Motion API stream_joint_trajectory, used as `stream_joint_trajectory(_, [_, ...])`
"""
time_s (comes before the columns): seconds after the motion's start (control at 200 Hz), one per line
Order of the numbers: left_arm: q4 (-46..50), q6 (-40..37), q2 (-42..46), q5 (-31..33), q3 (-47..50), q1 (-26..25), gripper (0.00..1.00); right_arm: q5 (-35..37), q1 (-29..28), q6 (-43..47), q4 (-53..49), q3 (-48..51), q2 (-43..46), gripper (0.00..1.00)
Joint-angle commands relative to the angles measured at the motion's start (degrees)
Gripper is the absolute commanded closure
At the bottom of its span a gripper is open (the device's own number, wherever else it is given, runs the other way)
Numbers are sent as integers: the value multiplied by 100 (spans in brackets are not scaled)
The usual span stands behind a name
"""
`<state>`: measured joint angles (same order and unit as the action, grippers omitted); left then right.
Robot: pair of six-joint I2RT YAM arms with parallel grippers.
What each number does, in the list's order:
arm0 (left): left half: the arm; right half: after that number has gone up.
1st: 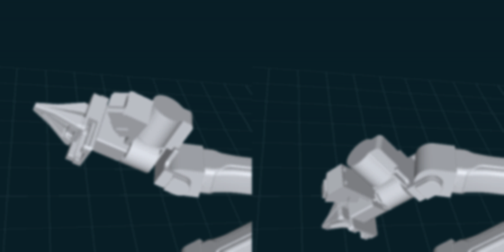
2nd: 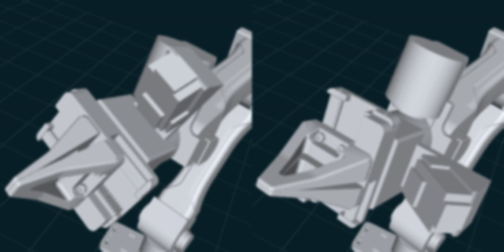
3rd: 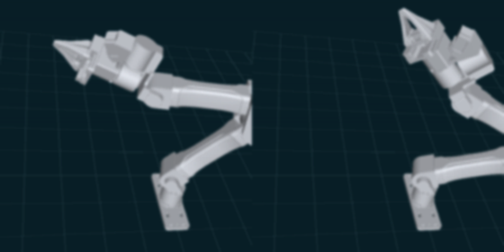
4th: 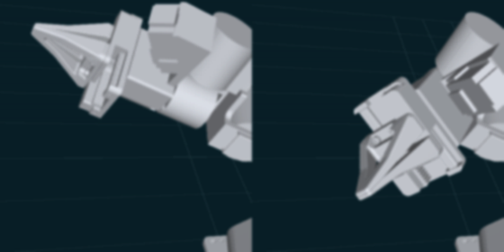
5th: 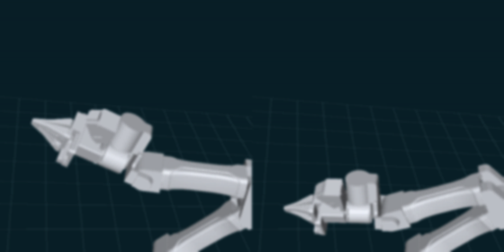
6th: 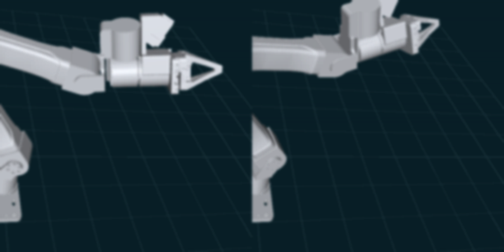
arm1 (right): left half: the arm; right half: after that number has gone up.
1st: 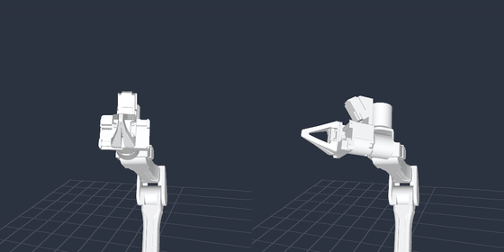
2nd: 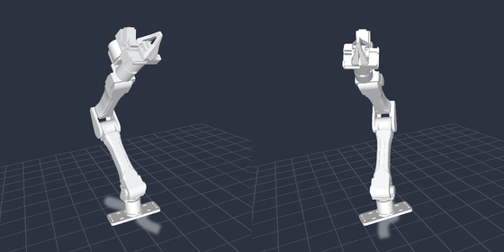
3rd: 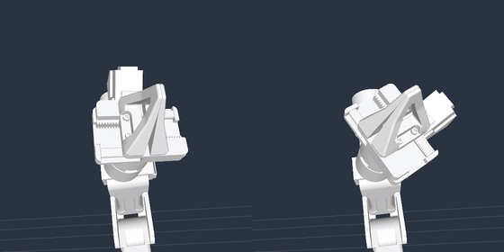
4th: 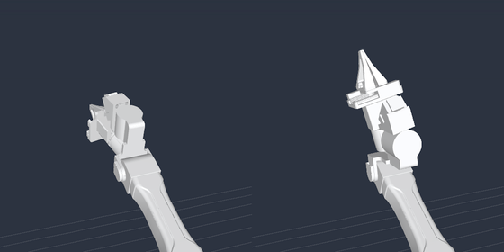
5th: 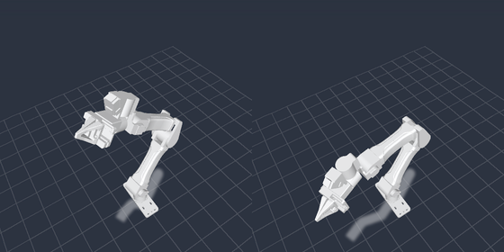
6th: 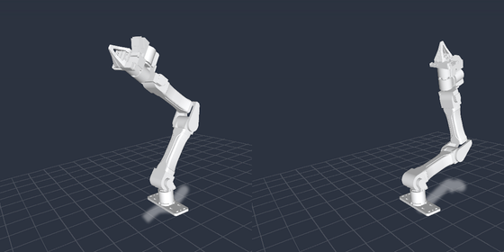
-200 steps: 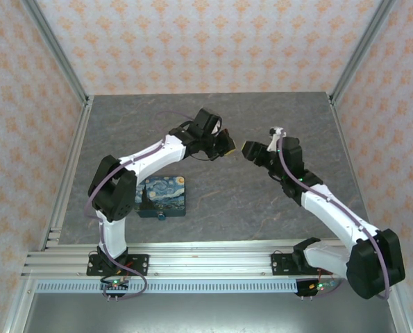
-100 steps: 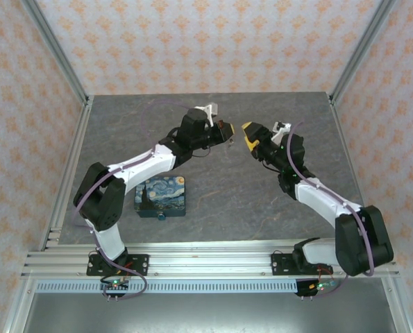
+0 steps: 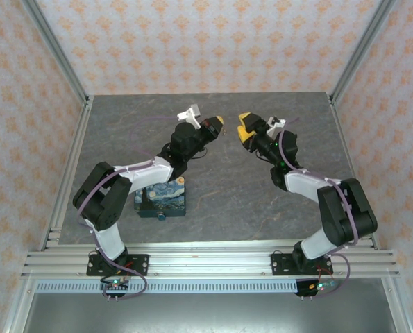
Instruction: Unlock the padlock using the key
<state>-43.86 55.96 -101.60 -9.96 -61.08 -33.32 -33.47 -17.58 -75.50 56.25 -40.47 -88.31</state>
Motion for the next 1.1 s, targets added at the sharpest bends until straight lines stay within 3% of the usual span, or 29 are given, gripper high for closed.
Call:
stream_joint_trajectory(0.0, [-982, 594, -4, 314, 101, 33, 100, -120, -16, -330, 873, -284, -227, 36])
stream_joint_trajectory(0.165, [-1446, 1081, -251, 397, 125, 35, 100, -215, -59, -358, 1058, -551, -554, 38])
stream_joint_trajectory(0.5, [-1206, 1196, -404, 46, -97, 54, 100, -643, -128, -469, 1474, -927, -1122, 50])
stream_joint_trajectory(1.096, [-835, 1303, -475, -386, -334, 199, 100, -1084, -233, -222, 1457, -436, -865, 59])
